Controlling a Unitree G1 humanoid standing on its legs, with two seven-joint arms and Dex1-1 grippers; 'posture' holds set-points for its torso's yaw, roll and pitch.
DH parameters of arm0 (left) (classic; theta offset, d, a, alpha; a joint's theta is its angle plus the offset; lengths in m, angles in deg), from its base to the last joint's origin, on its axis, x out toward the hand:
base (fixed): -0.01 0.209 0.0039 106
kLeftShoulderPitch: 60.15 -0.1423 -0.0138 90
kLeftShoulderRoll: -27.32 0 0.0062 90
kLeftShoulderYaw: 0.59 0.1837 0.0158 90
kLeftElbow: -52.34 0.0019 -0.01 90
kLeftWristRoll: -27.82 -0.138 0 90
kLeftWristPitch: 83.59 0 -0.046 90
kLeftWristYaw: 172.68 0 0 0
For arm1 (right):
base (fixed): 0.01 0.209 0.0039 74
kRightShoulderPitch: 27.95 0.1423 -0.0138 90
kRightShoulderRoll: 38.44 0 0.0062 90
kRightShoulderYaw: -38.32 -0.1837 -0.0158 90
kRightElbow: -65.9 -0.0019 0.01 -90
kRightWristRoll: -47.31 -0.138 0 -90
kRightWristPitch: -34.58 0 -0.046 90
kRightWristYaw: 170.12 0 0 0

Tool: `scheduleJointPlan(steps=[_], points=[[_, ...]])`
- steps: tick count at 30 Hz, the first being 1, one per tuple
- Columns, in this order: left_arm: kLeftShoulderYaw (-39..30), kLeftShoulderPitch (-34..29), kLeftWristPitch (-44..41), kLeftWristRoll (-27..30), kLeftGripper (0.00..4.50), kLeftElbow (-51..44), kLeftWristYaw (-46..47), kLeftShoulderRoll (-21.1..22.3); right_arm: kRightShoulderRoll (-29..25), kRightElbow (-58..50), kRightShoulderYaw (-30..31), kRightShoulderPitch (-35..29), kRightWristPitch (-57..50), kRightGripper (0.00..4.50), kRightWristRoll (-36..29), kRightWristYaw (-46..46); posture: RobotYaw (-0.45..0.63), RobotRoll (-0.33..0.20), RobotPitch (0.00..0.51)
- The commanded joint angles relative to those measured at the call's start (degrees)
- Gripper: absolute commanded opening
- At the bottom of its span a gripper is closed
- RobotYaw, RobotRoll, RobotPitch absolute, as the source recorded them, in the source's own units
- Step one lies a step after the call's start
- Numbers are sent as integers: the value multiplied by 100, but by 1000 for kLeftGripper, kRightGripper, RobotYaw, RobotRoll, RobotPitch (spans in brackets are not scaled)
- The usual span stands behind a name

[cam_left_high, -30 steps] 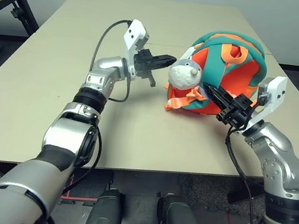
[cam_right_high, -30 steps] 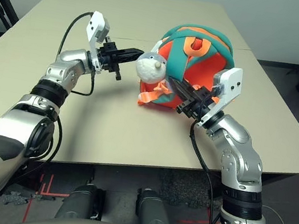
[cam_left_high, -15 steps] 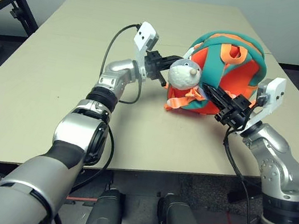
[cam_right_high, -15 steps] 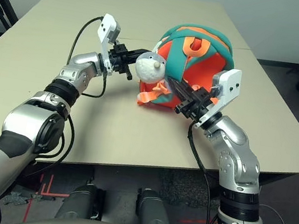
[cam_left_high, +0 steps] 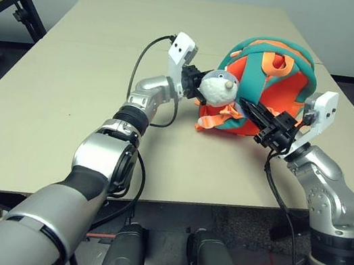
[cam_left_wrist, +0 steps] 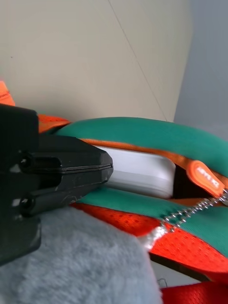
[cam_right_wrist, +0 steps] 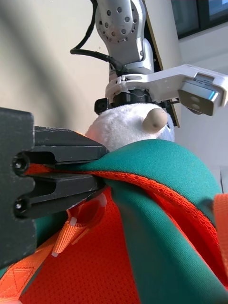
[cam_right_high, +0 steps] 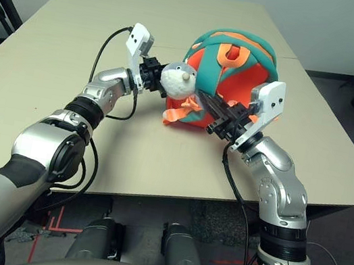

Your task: Put the pencil case into the backpack and zip it.

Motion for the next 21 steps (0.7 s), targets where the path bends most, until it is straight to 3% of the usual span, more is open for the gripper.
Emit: scheduleJointPlan(steps=[1, 12, 21], points=[[182, 26, 152, -366, 34, 220, 405, -46, 28, -91, 158, 93, 100, 0, 2, 119, -255, 0, 14], [16, -159, 63, -379, 34, 331, 527, -81, 96, -83, 180, 90, 136, 0, 31, 100, -258, 0, 18], [-6, -7, 42, -373, 34, 380, 554, -373, 56, -202, 127, -1, 124, 0, 58, 59, -287, 0, 22]])
